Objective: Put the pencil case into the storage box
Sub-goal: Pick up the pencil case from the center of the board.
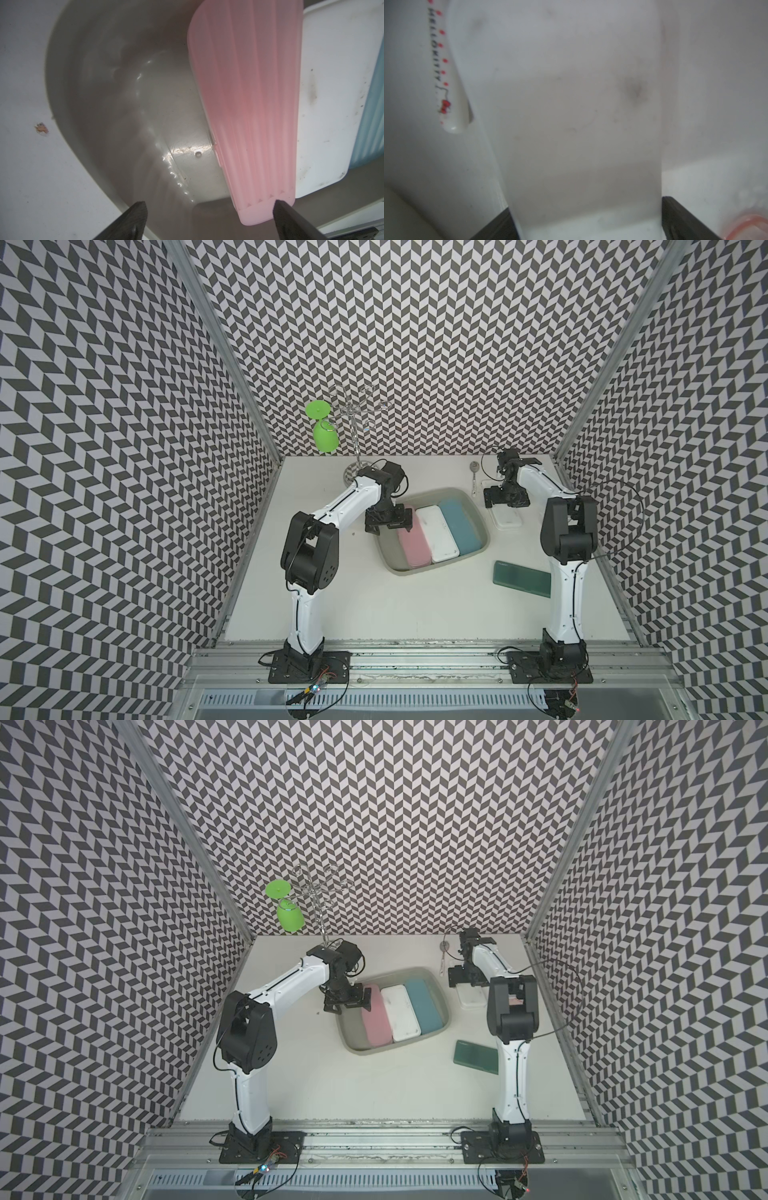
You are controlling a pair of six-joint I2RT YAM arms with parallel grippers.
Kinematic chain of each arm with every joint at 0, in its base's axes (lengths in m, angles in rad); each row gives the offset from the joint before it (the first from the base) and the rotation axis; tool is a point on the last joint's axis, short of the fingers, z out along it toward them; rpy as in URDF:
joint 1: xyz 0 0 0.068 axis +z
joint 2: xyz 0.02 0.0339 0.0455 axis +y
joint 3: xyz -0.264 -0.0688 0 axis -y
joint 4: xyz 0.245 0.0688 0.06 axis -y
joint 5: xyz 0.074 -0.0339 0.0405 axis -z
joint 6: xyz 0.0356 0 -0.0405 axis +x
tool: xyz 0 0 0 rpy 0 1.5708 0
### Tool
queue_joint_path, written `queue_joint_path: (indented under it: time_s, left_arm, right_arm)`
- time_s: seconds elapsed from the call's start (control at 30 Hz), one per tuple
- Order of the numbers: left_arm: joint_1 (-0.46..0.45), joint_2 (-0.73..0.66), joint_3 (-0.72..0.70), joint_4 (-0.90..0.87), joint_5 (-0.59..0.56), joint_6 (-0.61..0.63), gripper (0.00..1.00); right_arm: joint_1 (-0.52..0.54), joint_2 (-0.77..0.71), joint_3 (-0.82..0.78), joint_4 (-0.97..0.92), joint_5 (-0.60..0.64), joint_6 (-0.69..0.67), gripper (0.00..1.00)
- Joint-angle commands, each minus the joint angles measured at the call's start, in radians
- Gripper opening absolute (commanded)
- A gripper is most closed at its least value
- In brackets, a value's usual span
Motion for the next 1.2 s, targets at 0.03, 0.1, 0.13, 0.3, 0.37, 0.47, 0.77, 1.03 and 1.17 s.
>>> queue_joint_path:
  time_s: [0.03, 0.1, 0.13, 0.3, 0.37, 0.47, 0.77, 1.03, 1.17]
  left_arm:
    - [-0.004, 0.013, 0.035, -0.008, 0.001, 0.015, 1.00]
    - [-0.004, 0.013, 0.039, -0.008, 0.001, 0.013, 1.00]
    - [-0.005, 0.012, 0.042, -0.008, 0.001, 0.015, 1.00]
    - [-0.004, 0.015, 0.049, -0.008, 0.001, 0.016, 1.00]
    - [-0.004, 0.015, 0.047, -0.006, 0.001, 0.016, 1.00]
    - [-0.004, 0.012, 0.044, -0.003, -0.003, 0.014, 1.00]
    - [-0.004, 0.001, 0.030, 0.015, -0.001, 0.001, 1.00]
    - [-0.004, -0.004, 0.025, 0.016, -0.007, 0.000, 1.00]
    - [-0.003, -0.011, 0.017, 0.018, -0.018, -0.007, 1.00]
  right_arm:
    - [-0.026, 0.112, -0.049, -0.021, -0.137, -0.010, 1.00]
    - [-0.037, 0.109, -0.051, -0.019, -0.162, -0.012, 0.98]
    - [-0.041, 0.107, -0.051, -0.019, -0.163, -0.015, 0.96]
    - [-0.044, 0.098, -0.067, -0.021, -0.152, -0.009, 0.91]
    - [-0.044, 0.086, -0.072, -0.021, -0.140, -0.005, 0.88]
    - [-0.044, 0.052, -0.068, -0.022, -0.129, 0.000, 0.88]
    - [-0.042, -0.094, -0.034, -0.055, -0.165, 0.014, 0.88]
    - [-0.023, -0.194, 0.024, -0.097, -0.214, 0.028, 0.88]
    - [0.060, -0.243, 0.035, -0.119, -0.224, 0.050, 0.88]
